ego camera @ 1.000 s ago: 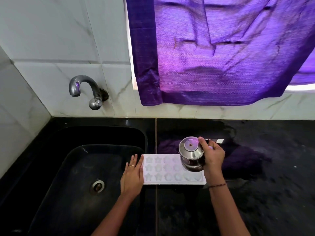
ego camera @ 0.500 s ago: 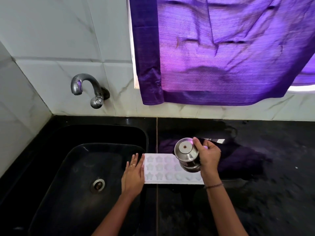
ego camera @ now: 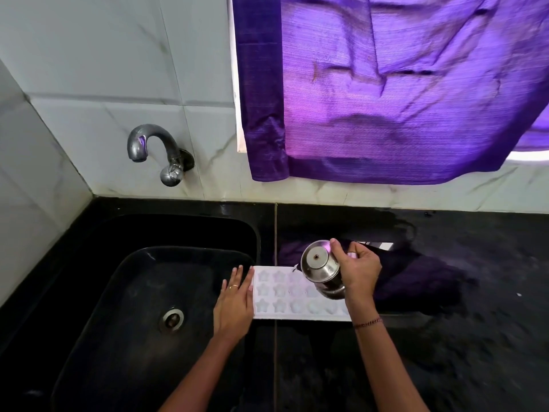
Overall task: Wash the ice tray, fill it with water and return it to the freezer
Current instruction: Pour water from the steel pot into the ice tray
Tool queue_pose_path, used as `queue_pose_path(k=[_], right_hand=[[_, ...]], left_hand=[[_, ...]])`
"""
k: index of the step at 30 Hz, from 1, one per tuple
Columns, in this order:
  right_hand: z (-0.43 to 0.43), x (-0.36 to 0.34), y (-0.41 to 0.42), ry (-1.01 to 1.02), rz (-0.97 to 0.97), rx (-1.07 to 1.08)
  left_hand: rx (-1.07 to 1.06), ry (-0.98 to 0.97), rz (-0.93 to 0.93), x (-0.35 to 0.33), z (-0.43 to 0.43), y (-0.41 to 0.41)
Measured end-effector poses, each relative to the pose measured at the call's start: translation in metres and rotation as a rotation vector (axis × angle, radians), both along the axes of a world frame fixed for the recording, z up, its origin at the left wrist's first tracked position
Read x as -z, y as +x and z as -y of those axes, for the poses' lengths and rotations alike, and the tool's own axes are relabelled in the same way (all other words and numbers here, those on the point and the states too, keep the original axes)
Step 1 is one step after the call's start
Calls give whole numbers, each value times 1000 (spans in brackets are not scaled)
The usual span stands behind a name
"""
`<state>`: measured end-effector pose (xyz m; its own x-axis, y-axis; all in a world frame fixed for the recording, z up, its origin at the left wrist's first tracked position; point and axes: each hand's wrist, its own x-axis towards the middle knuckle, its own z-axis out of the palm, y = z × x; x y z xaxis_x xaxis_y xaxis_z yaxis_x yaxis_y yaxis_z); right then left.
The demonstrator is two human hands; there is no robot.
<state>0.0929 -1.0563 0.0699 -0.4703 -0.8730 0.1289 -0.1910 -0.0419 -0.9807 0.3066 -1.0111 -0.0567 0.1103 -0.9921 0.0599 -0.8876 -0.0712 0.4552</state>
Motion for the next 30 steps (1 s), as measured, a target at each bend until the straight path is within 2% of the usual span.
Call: queue_pose_path(k=[10,21,24,30], right_hand=[[-1,-5,4,-15,13,-7],[4,-5,-2,71,382,16],[3,-6,2,68,367,2],[1,-9,16,26,206,-33]], left_hand=[[-1,3,7,-1,-1,0],[-9,4,22,0,1,0],[-7,6,32,-1,0,0],[-6,-3,10,-1,1,0]])
